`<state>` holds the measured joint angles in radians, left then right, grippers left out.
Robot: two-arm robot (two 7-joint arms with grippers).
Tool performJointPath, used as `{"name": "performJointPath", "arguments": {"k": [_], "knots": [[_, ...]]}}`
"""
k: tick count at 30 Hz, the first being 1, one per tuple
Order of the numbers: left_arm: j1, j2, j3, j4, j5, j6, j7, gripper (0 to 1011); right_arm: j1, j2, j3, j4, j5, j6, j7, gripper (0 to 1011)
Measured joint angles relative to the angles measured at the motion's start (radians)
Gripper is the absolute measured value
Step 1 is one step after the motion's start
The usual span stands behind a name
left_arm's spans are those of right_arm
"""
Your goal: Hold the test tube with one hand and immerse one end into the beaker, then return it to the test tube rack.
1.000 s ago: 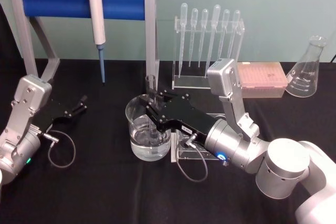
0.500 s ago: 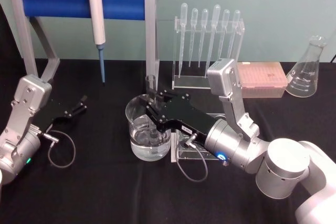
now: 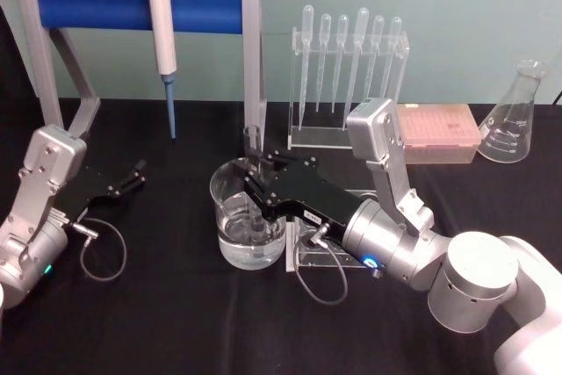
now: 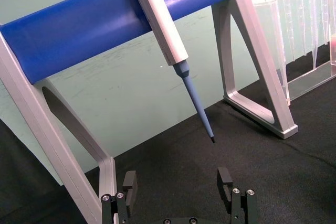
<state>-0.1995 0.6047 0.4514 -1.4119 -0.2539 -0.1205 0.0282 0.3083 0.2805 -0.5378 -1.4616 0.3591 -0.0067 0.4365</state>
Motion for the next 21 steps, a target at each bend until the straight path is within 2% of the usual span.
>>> {"name": "performJointPath", "arguments": {"k": [21], "knots": [[0.000,0.000,0.000,0.000,0.000,0.000,0.000,1000,0.000,0.000,0.000,0.000,0.000,0.000,0.000,227]]}}
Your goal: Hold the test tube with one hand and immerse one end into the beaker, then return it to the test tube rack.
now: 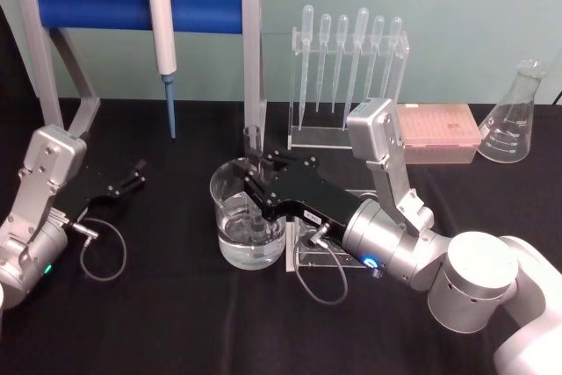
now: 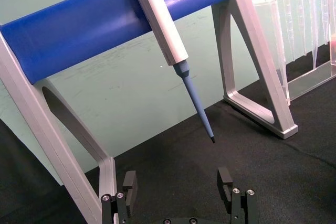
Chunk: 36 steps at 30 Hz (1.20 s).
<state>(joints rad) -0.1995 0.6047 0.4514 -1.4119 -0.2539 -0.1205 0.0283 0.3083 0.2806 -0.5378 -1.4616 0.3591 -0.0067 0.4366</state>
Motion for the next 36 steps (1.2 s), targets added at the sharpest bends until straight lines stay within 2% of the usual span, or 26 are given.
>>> {"name": "performJointPath", "arguments": {"k": [36], "knots": [[0.000,0.000,0.000,0.000,0.000,0.000,0.000,1000,0.000,0.000,0.000,0.000,0.000,0.000,0.000,227]]}}
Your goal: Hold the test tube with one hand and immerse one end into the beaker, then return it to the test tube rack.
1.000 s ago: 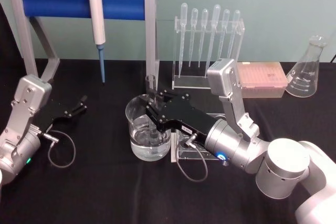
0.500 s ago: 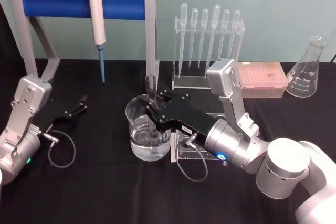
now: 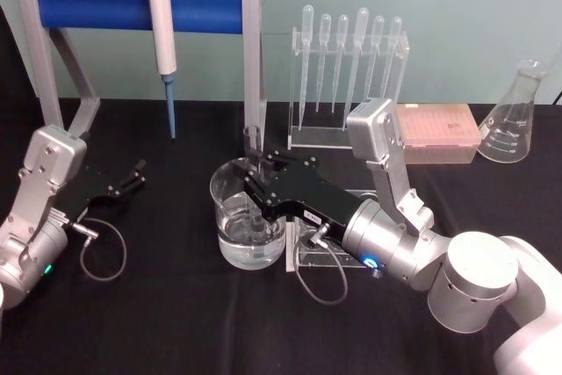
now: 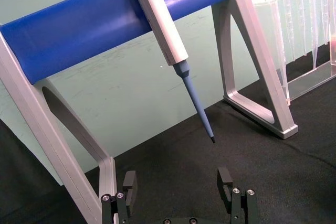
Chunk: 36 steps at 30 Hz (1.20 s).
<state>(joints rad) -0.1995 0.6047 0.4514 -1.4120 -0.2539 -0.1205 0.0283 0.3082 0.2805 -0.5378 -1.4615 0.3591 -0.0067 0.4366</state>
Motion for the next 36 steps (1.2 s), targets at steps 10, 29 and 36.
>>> {"name": "performJointPath", "arguments": {"k": [10,29,36], "knots": [[0.000,0.000,0.000,0.000,0.000,0.000,0.000,1000,0.000,0.000,0.000,0.000,0.000,0.000,0.000,227],[0.000,0.000,0.000,0.000,0.000,0.000,0.000,1000,0.000,0.000,0.000,0.000,0.000,0.000,0.000,227],[0.000,0.000,0.000,0.000,0.000,0.000,0.000,1000,0.000,0.000,0.000,0.000,0.000,0.000,0.000,227]]}}
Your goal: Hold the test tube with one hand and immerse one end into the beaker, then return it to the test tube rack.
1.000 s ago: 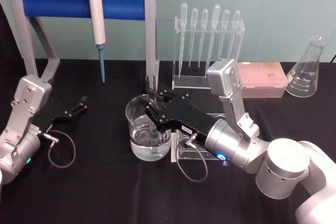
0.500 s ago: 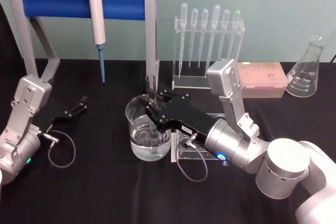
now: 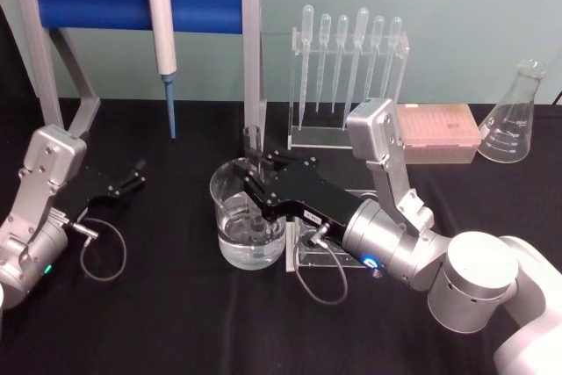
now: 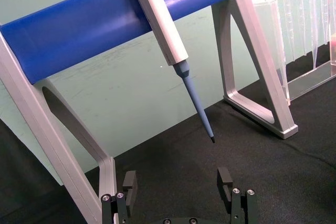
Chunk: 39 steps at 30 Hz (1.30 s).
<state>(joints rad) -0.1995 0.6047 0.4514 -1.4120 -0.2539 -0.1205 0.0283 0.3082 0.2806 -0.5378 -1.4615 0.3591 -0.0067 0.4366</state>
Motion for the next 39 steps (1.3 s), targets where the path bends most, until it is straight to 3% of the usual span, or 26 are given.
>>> {"name": "performJointPath", "arguments": {"k": [39], "knots": [[0.000,0.000,0.000,0.000,0.000,0.000,0.000,1000,0.000,0.000,0.000,0.000,0.000,0.000,0.000,227]]}}
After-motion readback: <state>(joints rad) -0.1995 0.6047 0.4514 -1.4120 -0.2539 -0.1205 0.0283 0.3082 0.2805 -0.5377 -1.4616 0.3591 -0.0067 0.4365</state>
